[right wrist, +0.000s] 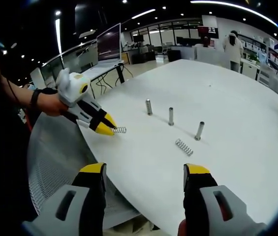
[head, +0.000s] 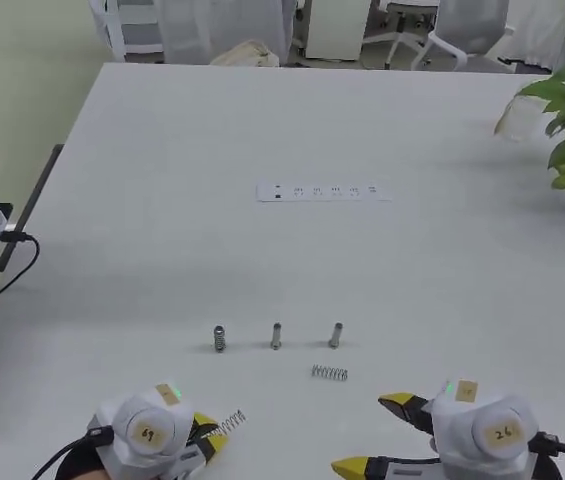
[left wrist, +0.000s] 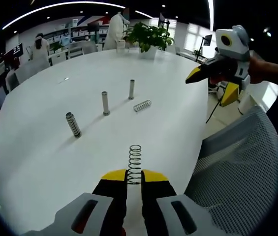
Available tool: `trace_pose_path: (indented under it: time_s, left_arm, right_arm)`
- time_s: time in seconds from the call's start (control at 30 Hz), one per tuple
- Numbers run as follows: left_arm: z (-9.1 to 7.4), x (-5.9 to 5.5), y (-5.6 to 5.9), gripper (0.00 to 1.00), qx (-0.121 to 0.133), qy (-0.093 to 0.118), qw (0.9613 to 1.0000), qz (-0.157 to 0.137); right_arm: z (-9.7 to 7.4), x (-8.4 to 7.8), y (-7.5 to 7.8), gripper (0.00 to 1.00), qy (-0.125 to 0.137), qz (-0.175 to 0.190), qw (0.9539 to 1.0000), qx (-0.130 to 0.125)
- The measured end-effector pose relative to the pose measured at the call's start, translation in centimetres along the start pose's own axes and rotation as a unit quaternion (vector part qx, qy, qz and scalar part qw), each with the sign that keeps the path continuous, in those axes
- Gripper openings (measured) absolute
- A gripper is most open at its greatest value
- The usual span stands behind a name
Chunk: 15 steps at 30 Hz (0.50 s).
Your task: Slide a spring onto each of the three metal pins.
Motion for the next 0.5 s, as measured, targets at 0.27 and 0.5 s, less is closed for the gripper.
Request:
trace_pose_path:
  time_s: [0.27,0.5]
  left_arm:
    - [-0.5,0.6,0.7,0.03,0.001,0.009,0.9999,0.006]
    - [-1.0,1.4,1.2,0.03,0.002,0.016,0.9997,0.016]
  right_arm:
    - [-0.1,-0.2,-0.1,0.62,0.001,0.003,1.0,0.001]
    - [-0.2,-0.2,-0.1,0.61,0.001,0.002,1.0,0.002]
Point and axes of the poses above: the centre of the closed fingertips' face, and the gripper's own axes: z roughly forward along the fingers, y roughly to its right, x roughly out of its top, the point moved 2 cm from there along -z, roughly backward along the fingers, and after that the axes turned 13 degrees about -x, right-handed, at the moved point
